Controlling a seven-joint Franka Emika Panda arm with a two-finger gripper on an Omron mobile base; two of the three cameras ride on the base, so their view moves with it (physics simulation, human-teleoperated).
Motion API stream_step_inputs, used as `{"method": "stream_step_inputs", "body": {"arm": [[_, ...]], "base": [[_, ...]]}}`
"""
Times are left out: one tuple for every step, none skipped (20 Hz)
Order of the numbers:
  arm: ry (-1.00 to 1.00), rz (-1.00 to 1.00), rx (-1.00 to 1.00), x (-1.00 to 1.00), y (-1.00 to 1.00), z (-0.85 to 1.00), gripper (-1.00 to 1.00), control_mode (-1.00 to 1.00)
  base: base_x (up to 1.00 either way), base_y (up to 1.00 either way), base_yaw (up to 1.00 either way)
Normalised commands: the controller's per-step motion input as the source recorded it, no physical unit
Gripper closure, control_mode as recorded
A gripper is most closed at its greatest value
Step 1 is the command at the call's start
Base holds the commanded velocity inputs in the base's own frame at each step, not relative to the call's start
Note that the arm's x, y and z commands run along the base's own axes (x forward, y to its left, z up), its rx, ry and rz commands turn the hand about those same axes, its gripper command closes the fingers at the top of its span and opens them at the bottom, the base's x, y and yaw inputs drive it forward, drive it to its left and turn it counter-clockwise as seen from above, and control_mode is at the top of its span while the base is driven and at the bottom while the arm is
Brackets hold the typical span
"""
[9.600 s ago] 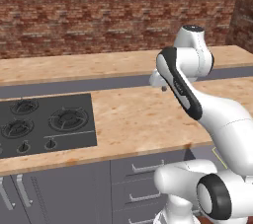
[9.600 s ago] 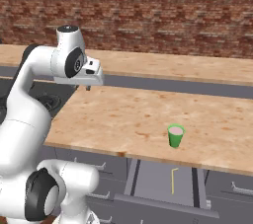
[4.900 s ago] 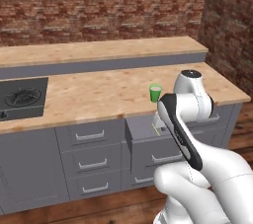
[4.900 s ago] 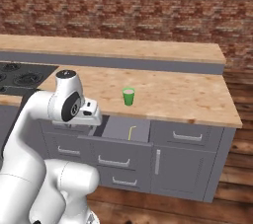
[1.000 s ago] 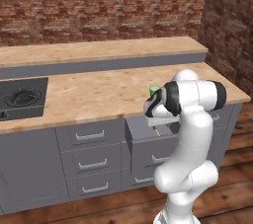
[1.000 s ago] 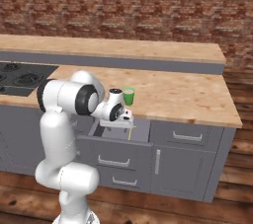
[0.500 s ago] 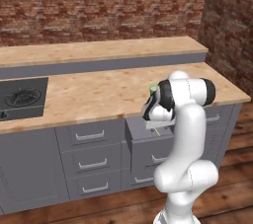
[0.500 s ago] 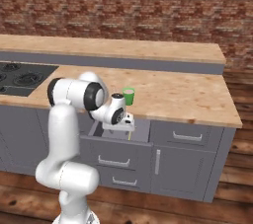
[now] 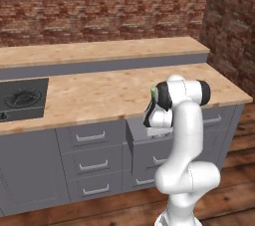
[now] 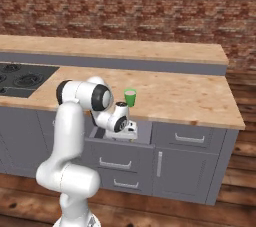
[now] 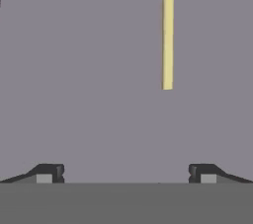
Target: Pick up the straw from the right drawer and put it inside the smoothie cup.
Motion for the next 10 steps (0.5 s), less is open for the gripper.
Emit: {"method": "stream_step_inputs", "body": {"arm": [[0.08, 0.0, 0.0, -0.46, 0.0, -0.24, -1.0, -1.0], [0.07, 0.0, 0.0, -0.57, -0.01, -0.26, -1.0, -1.0], [0.06, 0.0, 0.0, -0.66, 0.0, -0.26, -1.0, -1.0], [0.07, 0.0, 0.0, -0.75, -0.01, -0.26, -1.0, -1.0], [0.07, 0.0, 0.0, -0.83, -0.01, -0.29, -1.0, -1.0], [0.09, 0.0, 0.0, -0.92, -0.04, -0.26, -1.0, -1.0], [0.09, 0.0, 0.0, -1.0, -0.08, -0.21, -1.0, -1.0], [0.08, 0.0, 0.0, -1.0, -0.11, -0.1, -1.0, -1.0], [0.05, 0.0, 0.0, -1.0, -0.19, 0.0, -1.0, -1.0], [0.04, 0.0, 0.0, -1.0, -0.19, 0.0, -1.0, -1.0]], "base": [[0.0, 0.0, 0.0], [0.0, 0.0, 0.0], [0.0, 0.0, 0.0], [0.0, 0.0, 0.0], [0.0, 0.0, 0.0], [0.0, 0.0, 0.0], [0.0, 0.0, 0.0], [0.0, 0.0, 0.0], [0.0, 0.0, 0.0], [0.0, 0.0, 0.0]]}}
